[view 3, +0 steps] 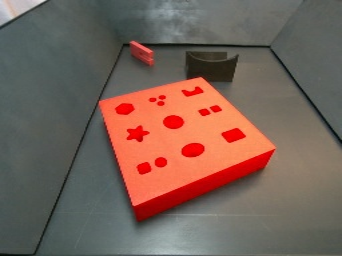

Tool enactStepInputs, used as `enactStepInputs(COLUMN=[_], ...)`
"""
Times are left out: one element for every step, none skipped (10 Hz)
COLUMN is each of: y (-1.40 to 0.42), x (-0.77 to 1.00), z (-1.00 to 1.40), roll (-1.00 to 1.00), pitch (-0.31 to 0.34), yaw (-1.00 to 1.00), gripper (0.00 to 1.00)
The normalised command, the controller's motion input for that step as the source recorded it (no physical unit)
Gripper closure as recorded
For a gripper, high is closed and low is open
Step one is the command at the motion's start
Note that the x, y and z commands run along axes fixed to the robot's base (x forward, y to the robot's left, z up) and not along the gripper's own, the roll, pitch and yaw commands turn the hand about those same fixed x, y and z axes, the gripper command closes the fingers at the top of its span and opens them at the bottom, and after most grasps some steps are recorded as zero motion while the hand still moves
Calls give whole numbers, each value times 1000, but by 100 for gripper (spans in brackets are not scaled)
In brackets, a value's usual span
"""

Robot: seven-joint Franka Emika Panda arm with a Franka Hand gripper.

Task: Pick up the double-square object. Move up. Rotate the double-square object. Place the double-square object on the fixture. Regrasp the double-square object. Move to above the board. Insert the double-square object.
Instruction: Pick up the double-square object.

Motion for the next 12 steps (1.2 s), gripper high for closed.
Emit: enactStepInputs(y=[-26,606,654,469,177,-100,-186,-94,57,417,383,220], x=[0,-740,-863,-857,-651,-514,-309,40,354,769,731,320], z=[-57,-320,-589,-829,-874,-880,-894,-969,-929,-634,-777,-1000], roll=[0,-77,0,26,89,109,63,0,0,-129,-164,-59], pitch=[0,-203,-183,-253,-204,-163,-153,-104,-71,36,29,-43], yaw=[0,-51,86,149,406,589,623,354,103,0,0,0], gripper=[0,0,0,0,0,0,0,0,0,0,0,0])
